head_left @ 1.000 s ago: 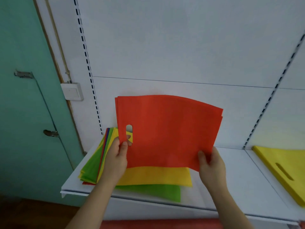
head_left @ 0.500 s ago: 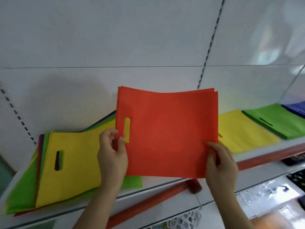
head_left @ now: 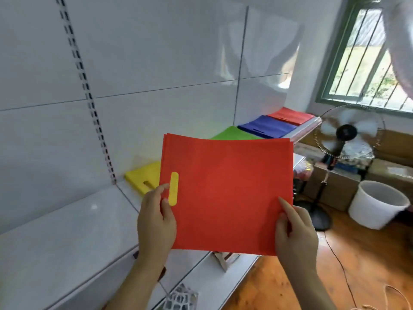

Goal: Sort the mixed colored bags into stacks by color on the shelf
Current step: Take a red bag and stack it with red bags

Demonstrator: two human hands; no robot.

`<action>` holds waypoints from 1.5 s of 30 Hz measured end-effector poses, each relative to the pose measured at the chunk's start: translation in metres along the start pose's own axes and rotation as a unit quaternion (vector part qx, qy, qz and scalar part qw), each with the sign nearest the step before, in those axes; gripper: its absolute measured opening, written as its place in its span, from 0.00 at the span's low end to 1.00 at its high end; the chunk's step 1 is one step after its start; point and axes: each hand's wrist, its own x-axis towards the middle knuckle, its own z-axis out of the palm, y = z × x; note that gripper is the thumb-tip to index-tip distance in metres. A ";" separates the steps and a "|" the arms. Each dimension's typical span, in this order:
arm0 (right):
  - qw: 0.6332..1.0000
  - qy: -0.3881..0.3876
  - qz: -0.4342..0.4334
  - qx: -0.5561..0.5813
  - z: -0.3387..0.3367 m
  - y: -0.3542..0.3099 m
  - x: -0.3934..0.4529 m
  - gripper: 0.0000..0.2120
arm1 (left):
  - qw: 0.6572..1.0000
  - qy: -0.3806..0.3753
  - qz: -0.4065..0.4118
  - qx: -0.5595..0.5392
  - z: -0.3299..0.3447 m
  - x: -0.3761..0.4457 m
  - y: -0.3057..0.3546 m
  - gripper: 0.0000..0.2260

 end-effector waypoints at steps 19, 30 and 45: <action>0.984 0.058 0.105 -0.135 -0.063 0.235 0.224 0.29 | 0.981 -0.182 0.034 -0.056 0.385 0.077 0.099 0.20; 0.966 0.094 0.161 -0.179 -0.063 0.347 0.371 0.29 | 0.968 -0.229 0.065 -0.077 0.589 0.149 0.143 0.22; 0.983 0.008 0.123 -0.139 -0.044 0.543 0.609 0.31 | 0.983 -0.179 -0.008 -0.029 0.838 0.212 0.197 0.20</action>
